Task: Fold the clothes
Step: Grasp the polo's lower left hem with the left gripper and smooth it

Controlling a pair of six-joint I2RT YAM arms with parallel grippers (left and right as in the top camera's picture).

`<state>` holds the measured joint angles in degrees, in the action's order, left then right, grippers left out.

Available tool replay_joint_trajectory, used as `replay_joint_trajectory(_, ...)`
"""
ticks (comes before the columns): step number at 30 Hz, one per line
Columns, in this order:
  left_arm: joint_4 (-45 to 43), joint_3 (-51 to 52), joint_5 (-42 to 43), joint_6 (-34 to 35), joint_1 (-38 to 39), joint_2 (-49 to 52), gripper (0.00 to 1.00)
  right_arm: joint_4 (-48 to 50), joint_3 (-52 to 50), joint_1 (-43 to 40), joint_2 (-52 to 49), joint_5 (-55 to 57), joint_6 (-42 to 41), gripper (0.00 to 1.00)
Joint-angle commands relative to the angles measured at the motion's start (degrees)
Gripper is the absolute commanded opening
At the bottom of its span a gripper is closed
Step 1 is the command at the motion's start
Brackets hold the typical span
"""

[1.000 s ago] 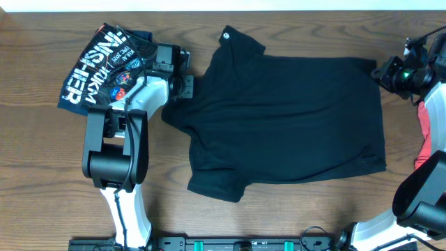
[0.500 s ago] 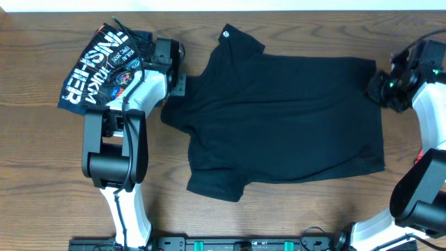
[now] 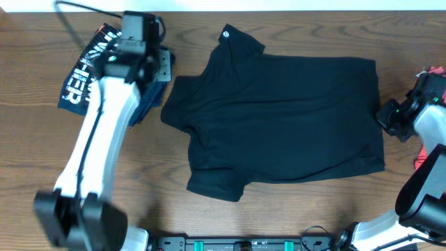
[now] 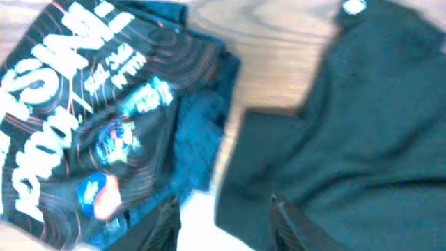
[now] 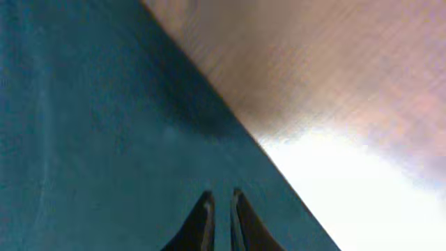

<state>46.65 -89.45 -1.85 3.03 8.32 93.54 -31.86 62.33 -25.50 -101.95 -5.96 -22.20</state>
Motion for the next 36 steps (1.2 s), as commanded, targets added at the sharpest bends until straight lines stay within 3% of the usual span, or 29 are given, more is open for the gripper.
replay_joint_trajectory(1,4.4,-0.3,8.8,1.4,-0.2,-2.2,0.48,5.8,-5.5,0.1,-0.4,-3.5,-0.5,0.05)
replay_joint_trajectory(4,10.6,-0.3,11.2,1.4,-0.2,-3.3,0.6,7.8,-8.6,-0.1,-0.4,3.2,-2.3,0.03)
replay_joint_trajectory(9,19.2,0.1,11.9,1.4,-0.2,-3.3,0.62,6.7,-10.0,-0.9,-0.4,16.5,-6.4,0.01)
replay_joint_trajectory(14,24.6,2.6,12.0,2.0,-0.2,-3.3,0.63,7.9,-9.7,-4.2,-0.4,17.0,-8.1,0.01)
replay_joint_trajectory(16,25.2,5.4,13.6,2.0,-0.2,-3.3,0.64,8.2,-8.5,-5.3,-0.2,10.1,-6.6,0.05)
replay_joint_trajectory(20,23.3,12.2,19.9,2.0,-0.2,-3.3,0.64,7.8,-6.3,-5.6,1.7,-5.9,-1.8,0.24)
replay_joint_trajectory(22,21.8,16.8,23.6,2.0,-0.1,-3.3,0.64,6.6,-5.8,-5.6,4.4,-11.0,-1.8,0.27)
replay_joint_trajectory(26,18.4,25.2,30.9,2.0,1.4,-3.3,0.62,3.8,-5.7,-5.7,10.6,-13.2,-2.0,0.33)
replay_joint_trajectory(30,12.4,35.7,36.6,3.6,6.1,-3.3,0.54,-2.6,-5.7,-5.7,18.5,-12.9,-1.9,0.37)
replay_joint_trajectory(36,5.6,43.8,33.2,11.5,12.5,-3.3,0.51,-10.8,-5.7,-5.6,24.3,-12.9,-0.8,0.39)
